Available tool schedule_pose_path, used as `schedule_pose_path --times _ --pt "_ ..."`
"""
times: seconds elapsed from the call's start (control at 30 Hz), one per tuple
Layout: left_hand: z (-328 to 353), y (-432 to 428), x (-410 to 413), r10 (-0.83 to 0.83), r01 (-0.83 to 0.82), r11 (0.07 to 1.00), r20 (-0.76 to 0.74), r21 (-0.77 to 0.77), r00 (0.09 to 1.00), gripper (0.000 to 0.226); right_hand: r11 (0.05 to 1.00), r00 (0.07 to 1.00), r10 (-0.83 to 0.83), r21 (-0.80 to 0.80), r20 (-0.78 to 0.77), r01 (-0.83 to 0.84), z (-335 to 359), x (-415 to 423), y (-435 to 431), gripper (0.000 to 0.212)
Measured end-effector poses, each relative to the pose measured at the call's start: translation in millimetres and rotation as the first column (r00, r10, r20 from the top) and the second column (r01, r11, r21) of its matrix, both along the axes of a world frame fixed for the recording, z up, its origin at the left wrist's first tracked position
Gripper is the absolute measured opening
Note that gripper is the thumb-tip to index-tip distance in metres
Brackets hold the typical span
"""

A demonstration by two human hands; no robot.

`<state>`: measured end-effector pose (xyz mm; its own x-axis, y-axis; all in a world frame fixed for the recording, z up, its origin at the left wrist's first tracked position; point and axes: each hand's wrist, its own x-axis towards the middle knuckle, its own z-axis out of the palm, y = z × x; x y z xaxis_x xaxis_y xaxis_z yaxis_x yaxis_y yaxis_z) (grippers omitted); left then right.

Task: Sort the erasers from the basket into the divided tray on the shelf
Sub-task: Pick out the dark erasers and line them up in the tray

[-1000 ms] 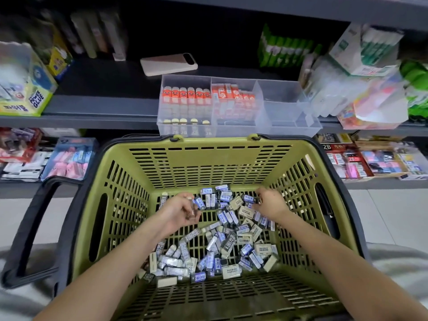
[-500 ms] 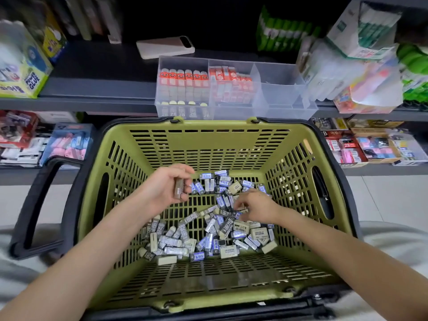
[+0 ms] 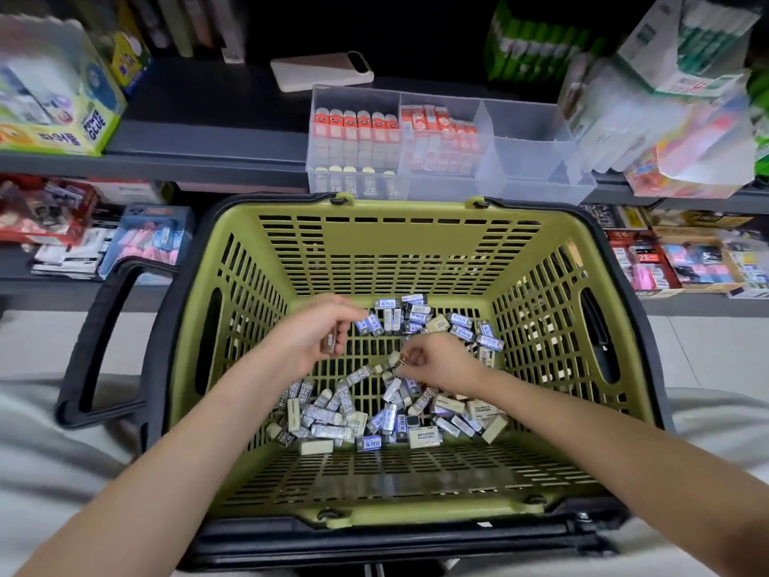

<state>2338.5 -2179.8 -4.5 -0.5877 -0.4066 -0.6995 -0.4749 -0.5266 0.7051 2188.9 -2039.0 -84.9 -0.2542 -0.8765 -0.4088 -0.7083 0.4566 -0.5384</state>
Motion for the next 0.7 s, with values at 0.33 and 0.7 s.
schedule_pose_path --times 0.33,0.7 --pt "-3.5 -5.5 -5.6 0.198 -0.196 0.974 -0.006 0.112 0.98 0.008 0.956 0.99 -0.126 0.257 -0.061 0.138 -32.4 36.6 -12.5 0.039" --pt "0.1 -11.2 -3.5 0.236 -0.227 0.965 -0.063 0.128 0.97 0.008 0.96 0.996 -0.008 0.278 -0.087 0.032 -40.2 51.9 -27.7 0.051"
